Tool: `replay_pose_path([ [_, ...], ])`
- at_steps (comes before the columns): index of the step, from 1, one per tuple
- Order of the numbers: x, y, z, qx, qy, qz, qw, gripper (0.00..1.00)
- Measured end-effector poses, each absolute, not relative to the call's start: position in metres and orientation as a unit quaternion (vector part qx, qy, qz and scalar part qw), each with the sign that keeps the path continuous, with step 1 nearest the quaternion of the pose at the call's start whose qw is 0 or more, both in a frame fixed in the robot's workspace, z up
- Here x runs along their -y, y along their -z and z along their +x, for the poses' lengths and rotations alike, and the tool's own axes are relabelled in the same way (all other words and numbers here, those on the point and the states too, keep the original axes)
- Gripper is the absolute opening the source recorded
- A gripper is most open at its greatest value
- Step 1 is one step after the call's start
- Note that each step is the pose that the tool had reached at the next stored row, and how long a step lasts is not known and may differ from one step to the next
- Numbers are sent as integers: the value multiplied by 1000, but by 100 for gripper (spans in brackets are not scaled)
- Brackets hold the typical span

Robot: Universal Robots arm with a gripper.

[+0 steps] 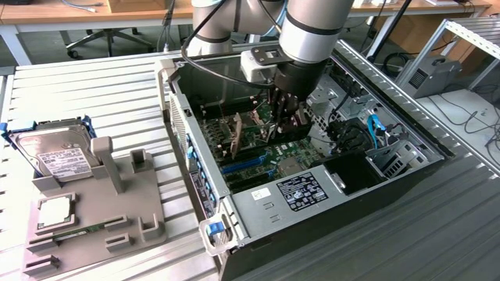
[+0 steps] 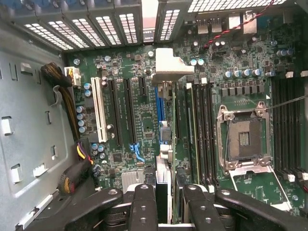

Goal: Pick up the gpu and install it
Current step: 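Insert the gpu into the slot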

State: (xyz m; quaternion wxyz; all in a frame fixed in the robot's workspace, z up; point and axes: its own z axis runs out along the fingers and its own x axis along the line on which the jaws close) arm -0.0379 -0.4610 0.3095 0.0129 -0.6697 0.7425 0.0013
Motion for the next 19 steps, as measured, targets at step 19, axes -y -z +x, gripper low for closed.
replay_pose_path([
  [19, 461, -308, -44, -743, -1, -670, 13, 26],
])
